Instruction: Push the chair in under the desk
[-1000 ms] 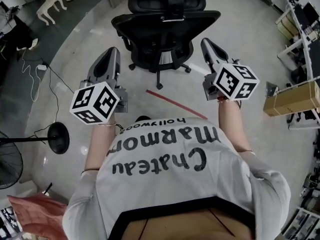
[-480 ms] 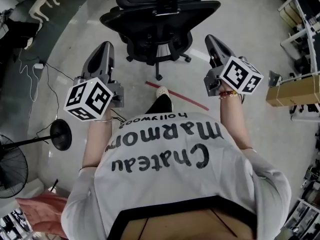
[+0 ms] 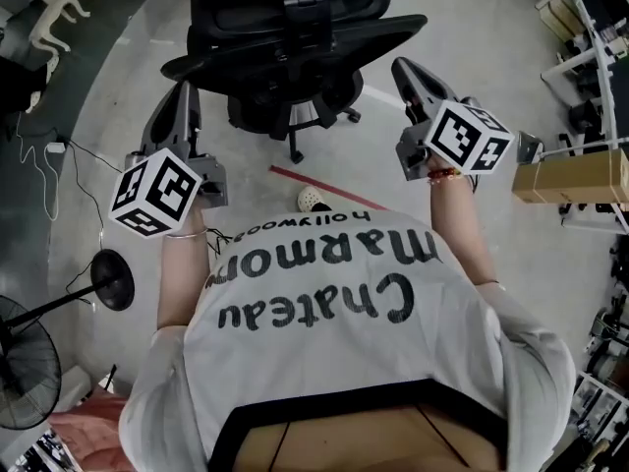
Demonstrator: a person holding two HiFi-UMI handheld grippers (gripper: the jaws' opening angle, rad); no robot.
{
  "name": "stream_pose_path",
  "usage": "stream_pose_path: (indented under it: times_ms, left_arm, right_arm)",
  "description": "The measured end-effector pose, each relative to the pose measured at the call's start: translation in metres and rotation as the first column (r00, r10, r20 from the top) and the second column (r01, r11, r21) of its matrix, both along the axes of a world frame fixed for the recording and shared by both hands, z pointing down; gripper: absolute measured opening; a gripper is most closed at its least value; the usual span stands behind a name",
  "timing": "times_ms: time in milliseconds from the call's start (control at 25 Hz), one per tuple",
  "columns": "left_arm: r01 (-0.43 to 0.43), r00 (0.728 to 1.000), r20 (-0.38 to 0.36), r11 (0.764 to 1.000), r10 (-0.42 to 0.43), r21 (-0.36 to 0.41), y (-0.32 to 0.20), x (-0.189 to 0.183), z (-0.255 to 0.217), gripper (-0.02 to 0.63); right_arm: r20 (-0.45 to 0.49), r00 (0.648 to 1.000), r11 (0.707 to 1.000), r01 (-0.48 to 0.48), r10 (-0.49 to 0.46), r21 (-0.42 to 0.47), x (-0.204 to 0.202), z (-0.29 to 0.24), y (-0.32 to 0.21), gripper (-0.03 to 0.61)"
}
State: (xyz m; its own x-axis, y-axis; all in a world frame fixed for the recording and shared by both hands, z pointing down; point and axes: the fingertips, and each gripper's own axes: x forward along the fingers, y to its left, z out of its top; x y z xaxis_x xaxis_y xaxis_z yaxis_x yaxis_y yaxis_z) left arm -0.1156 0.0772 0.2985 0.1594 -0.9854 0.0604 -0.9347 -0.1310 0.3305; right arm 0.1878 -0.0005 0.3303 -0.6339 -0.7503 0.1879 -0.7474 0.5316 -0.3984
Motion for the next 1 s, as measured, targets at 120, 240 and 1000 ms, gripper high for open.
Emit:
stream_pose_path:
  times_ms: [120, 240, 1000]
  left_arm:
    - [0.003, 1.0, 0.011, 1.0, -0.003, 0.004, -0.024, -0.004, 0.0, 0.02]
    - [0.023, 1.0, 0.013, 0.999, -0.023, -0.022, -0.044, -0.016, 0.004, 0.02]
    - [0.085, 0.996, 0.04, 0.996, -0.083, -0.041, -0.087, -0.063, -0.009, 0.02]
  right_arm:
    - [-0.025, 0.999, 0.999, 0.035, -0.034, 0.029, -0.006, -0.011, -0.024, 0.011]
    - [-0.104, 0.993, 0.996, 0.068, -0.061, 0.066, -0.006, -0.018, -0.043, 0.011]
    - [-0.556, 0.603, 0.805, 0.542, -0.572, -0.24, 0.005, 0.035, -0.107, 0.353]
